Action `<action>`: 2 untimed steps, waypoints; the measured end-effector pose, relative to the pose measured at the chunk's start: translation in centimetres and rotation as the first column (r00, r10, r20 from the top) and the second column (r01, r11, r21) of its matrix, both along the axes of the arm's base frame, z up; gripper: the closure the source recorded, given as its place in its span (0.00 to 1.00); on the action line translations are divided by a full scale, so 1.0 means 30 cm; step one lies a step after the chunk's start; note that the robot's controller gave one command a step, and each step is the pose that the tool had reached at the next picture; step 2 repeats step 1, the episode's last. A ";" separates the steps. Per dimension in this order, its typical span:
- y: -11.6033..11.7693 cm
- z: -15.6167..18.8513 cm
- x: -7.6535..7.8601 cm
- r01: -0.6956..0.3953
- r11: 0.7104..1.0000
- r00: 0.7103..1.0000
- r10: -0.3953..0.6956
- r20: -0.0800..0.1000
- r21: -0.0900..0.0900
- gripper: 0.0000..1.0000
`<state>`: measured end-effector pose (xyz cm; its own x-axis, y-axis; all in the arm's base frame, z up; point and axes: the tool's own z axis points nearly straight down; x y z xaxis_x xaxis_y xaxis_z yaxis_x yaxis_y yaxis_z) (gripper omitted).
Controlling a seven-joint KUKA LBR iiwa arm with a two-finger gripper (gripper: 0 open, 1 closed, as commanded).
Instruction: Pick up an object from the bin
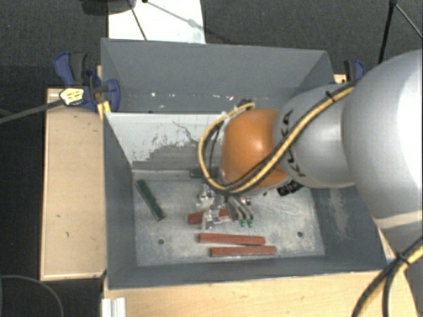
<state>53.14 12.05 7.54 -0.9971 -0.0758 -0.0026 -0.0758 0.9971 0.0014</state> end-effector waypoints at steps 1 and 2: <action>-0.003 0.441 0.063 0.004 1.000 1.000 -0.004 0.000 -0.001 1.00; -0.003 0.441 0.063 0.004 1.000 1.000 -0.004 0.000 -0.001 1.00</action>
Offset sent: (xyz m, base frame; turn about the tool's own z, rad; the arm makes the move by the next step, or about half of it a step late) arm 0.0000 0.0000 0.0000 0.0000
